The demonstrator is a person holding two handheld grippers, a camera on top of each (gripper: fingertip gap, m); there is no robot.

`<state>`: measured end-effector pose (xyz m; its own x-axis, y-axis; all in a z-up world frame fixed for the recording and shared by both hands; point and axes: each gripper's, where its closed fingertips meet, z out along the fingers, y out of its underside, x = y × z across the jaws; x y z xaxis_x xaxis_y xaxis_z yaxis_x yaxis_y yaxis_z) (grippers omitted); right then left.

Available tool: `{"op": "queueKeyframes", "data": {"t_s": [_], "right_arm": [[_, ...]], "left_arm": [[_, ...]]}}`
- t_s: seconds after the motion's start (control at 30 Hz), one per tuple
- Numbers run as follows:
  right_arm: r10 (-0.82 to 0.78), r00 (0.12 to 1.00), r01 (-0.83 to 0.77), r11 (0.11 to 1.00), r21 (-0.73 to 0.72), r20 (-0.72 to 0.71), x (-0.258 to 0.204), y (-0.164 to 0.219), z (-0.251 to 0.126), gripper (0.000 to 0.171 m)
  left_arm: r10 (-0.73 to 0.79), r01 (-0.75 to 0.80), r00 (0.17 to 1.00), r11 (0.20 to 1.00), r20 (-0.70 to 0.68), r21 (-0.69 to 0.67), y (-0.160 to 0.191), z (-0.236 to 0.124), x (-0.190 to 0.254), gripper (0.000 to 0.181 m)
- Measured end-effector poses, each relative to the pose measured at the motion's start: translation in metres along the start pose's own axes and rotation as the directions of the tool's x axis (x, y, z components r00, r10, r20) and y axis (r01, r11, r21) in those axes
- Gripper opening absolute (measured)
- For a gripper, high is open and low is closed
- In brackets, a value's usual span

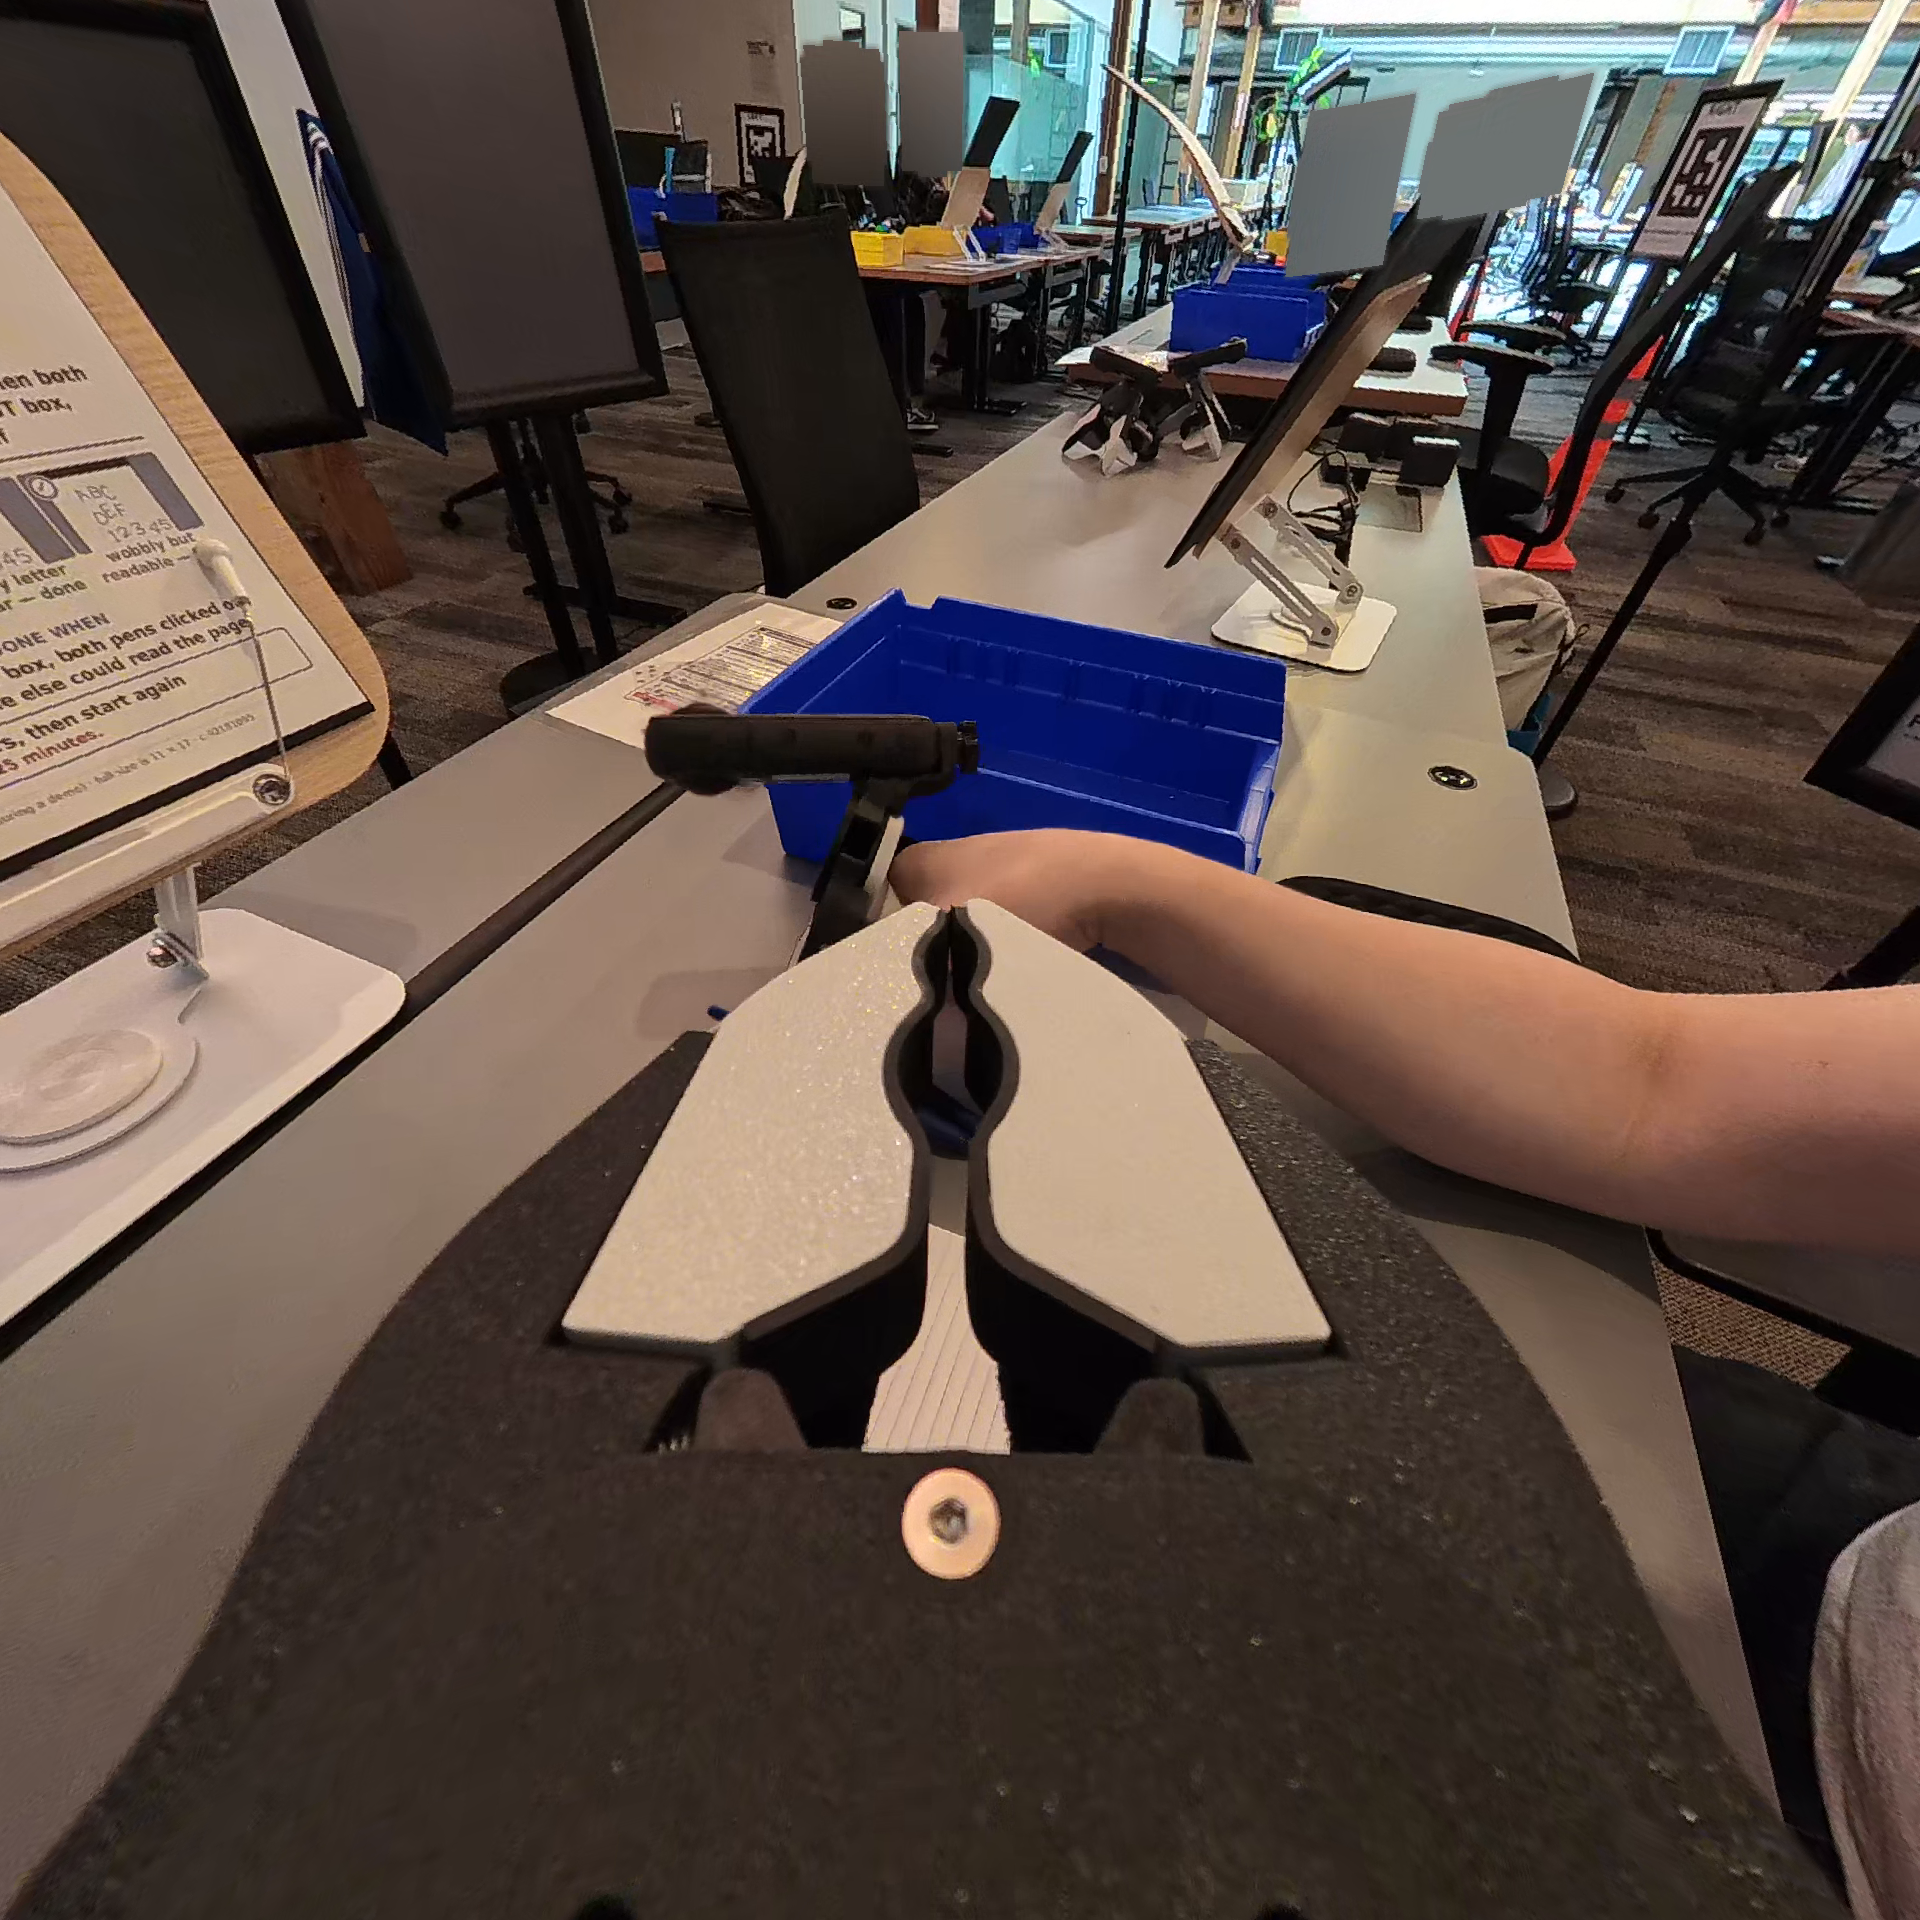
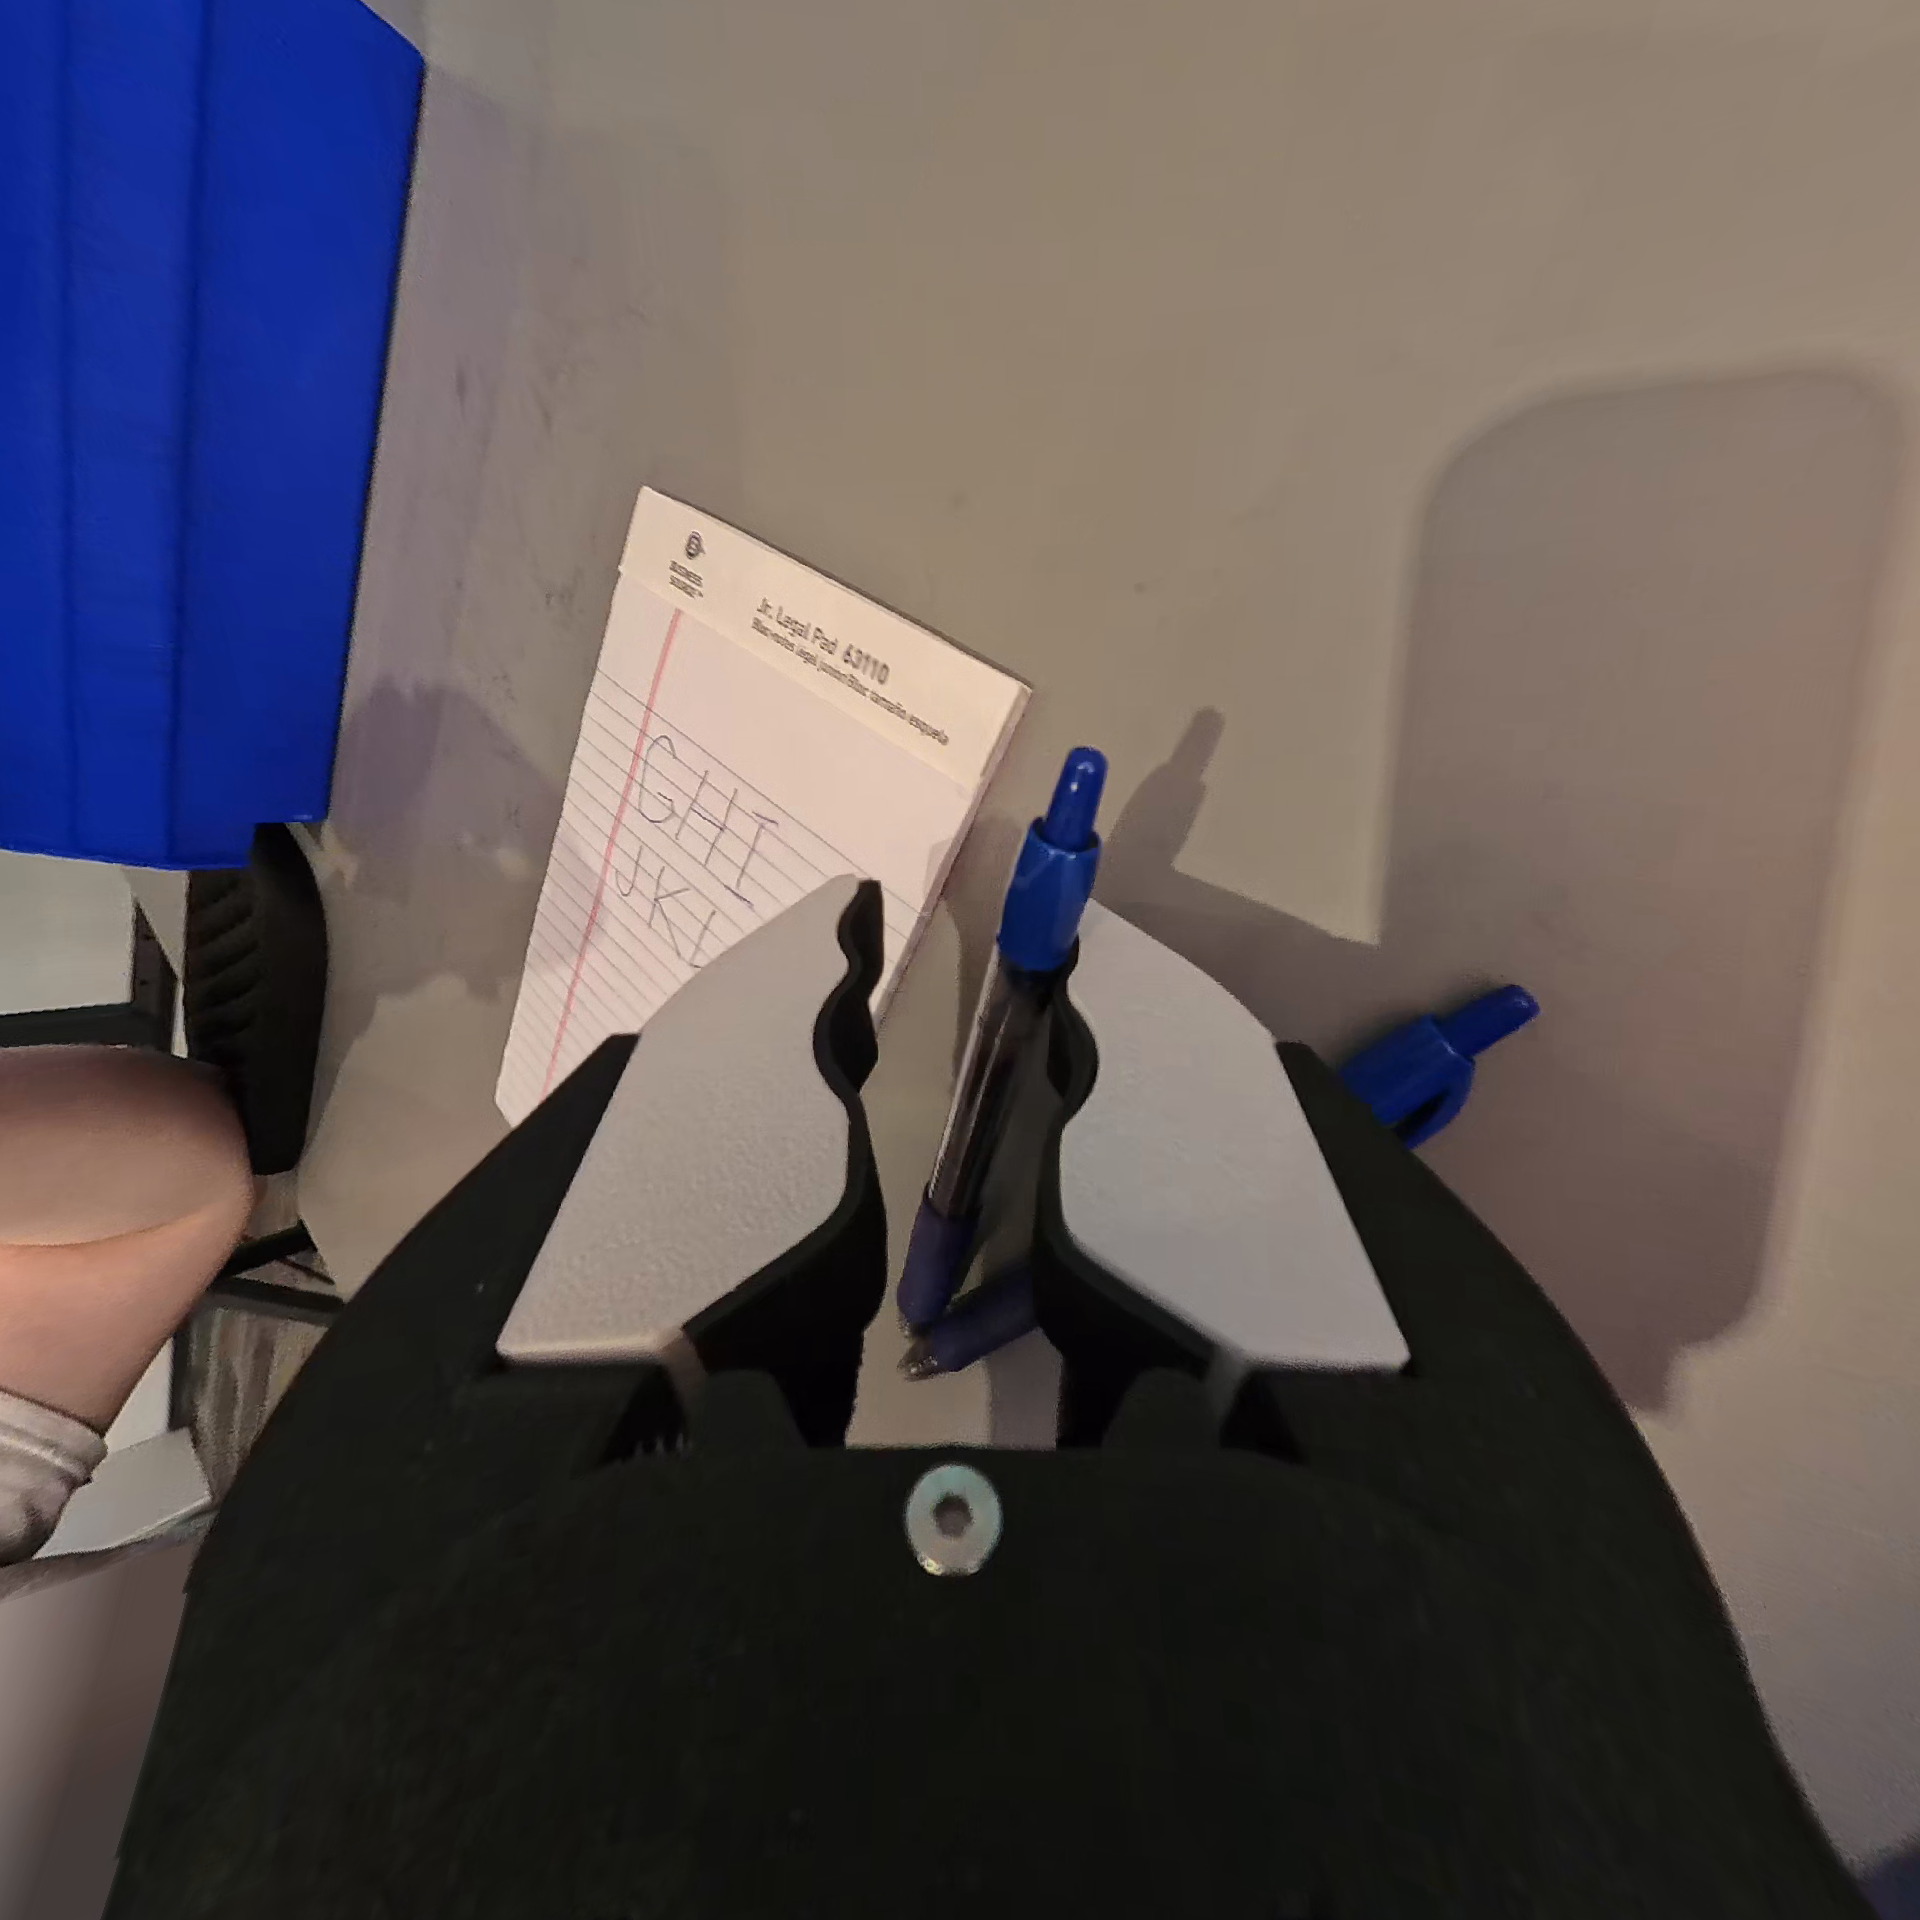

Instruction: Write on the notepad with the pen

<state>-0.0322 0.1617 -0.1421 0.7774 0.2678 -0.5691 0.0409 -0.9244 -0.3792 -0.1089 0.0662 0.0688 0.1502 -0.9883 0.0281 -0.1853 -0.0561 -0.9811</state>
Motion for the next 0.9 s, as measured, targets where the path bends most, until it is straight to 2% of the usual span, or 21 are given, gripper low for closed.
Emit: {"op": "queueKeyframes", "data": {"t_s": [0.1,0.23,0.37,0.5,0.6,0.83,0.9], "right_arm": [[-0.005,1.000,0.004,1.000,-0.023,-0.030,0.004,0.003,0.004,0.026],[-0.047,0.995,0.045,0.998,-0.033,-0.086,0.003,0.002,0.002,0.037],[-0.093,0.984,0.088,0.995,-0.037,-0.149,0.002,0.000,-0.001,0.038],[-0.156,0.960,0.153,0.988,-0.028,-0.232,0.001,-0.006,-0.010,0.037],[-0.219,0.921,0.205,0.976,-0.077,-0.322,0.002,-0.004,-0.014,0.037],[-0.236,0.908,0.181,0.966,-0.185,-0.345,0.005,0.014,-0.009,0.016],[-0.229,0.910,0.166,0.965,-0.203,-0.345,0.006,0.018,-0.008,0.016]], "left_arm": [[0.001,-0.001,1.000,1.000,-0.003,-0.003,0.000,0.000,0.001,0.000],[0.010,-0.010,1.000,1.000,-0.002,-0.010,0.001,0.001,0.002,0.000],[0.011,-0.012,1.000,1.000,-0.005,-0.011,0.001,0.001,0.003,0.000],[0.015,-0.015,1.000,1.000,0.001,-0.008,-0.001,-0.001,0.003,0.000],[0.016,-0.016,1.000,1.000,0.006,-0.008,-0.001,-0.002,0.001,0.000],[0.017,-0.017,1.000,1.000,0.002,-0.009,-0.001,-0.002,0.003,0.000],[0.019,-0.019,1.000,1.000,0.002,-0.007,-0.002,-0.003,0.003,0.000]]}}
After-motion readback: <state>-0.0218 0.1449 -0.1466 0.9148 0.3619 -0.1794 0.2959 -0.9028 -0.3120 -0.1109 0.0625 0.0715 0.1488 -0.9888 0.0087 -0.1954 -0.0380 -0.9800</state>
